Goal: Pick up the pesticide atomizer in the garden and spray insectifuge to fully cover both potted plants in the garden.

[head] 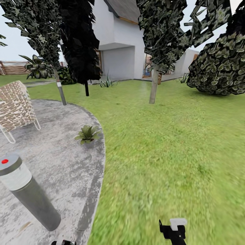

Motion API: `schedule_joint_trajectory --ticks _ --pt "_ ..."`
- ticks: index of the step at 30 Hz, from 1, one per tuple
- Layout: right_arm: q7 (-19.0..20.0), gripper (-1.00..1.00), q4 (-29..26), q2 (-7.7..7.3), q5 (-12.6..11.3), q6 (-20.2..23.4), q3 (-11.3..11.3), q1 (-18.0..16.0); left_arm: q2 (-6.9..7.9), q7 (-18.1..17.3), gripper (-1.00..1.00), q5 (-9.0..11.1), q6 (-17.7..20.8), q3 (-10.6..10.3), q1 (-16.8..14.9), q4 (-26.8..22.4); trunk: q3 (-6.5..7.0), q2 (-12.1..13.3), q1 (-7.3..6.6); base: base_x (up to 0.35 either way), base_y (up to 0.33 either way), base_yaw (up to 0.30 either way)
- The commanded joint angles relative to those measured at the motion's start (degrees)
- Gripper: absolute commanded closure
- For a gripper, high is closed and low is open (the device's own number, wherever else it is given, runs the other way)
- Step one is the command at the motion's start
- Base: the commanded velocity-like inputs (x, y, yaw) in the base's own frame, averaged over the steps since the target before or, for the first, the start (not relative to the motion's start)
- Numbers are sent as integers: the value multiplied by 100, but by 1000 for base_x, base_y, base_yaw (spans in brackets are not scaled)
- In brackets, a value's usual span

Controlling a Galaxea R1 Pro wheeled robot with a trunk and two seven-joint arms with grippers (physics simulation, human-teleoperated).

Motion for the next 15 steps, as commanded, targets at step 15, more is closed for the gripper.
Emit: schedule_joint_trajectory --ticks 15 --pt "-20 -100 -1 0 -36 -7 50 3 3 -21 100 -47 -18 55 -3 8 -5 -2 1 233 -202 101"
